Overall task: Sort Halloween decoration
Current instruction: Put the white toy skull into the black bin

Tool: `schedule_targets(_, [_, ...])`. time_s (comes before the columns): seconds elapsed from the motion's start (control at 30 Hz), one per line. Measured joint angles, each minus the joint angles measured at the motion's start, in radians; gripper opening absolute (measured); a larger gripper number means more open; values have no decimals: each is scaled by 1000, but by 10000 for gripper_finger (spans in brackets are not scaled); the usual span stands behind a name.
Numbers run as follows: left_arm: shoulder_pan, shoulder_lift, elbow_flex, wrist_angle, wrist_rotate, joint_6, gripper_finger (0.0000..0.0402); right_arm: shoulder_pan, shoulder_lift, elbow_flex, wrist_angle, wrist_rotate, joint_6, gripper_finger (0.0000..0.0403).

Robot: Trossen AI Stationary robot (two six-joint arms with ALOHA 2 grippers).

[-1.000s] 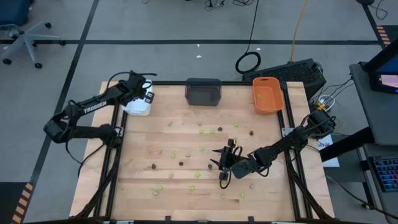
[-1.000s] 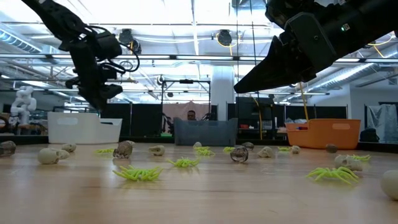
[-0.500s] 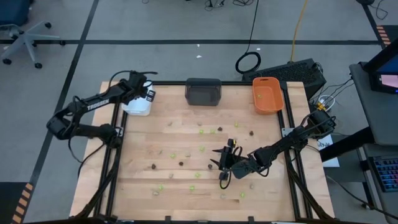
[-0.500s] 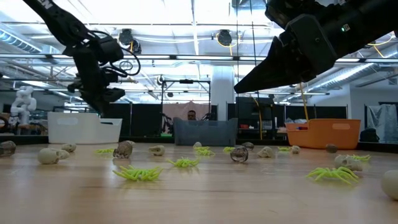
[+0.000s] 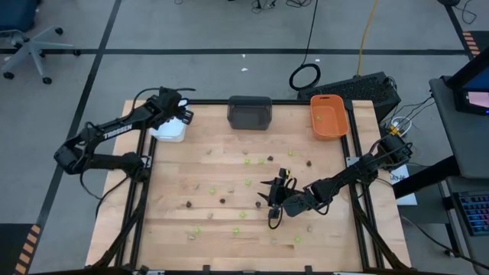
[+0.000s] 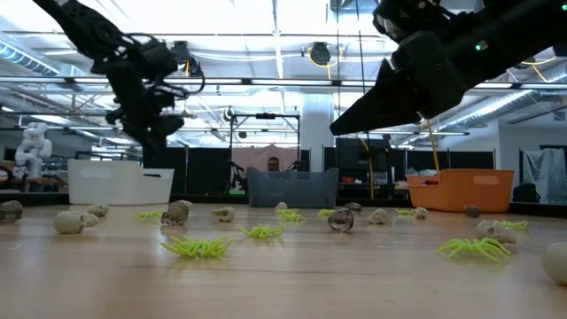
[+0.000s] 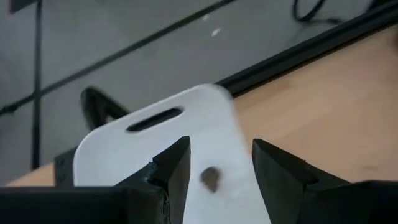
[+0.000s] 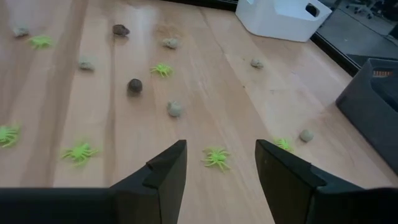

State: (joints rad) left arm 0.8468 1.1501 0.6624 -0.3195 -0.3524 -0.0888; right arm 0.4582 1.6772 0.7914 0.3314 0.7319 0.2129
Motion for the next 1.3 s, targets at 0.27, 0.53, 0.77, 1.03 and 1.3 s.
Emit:
schedule_targets(0.27, [-178, -119, 2, 24, 55, 78, 169, -67, 0, 0, -2, -1, -83, 178])
schedule_targets(0.53, [-364, -122, -41, 32, 234, 122, 169, -174, 0, 0, -2, -146, -144, 178])
schedule_targets(0.77, [-530, -122, -98, 97, 247, 94, 169, -217, 0, 0, 2, -249, -147, 178])
schedule_targets(1.03, [-674, -122, -165, 103, 65, -17, 169, -255, 0, 0, 55, -263, -47, 178])
schedule_targets(1.3, [-739, -122, -259, 151, -11, -164, 169, -255, 6, 0, 61, -263, -16, 178])
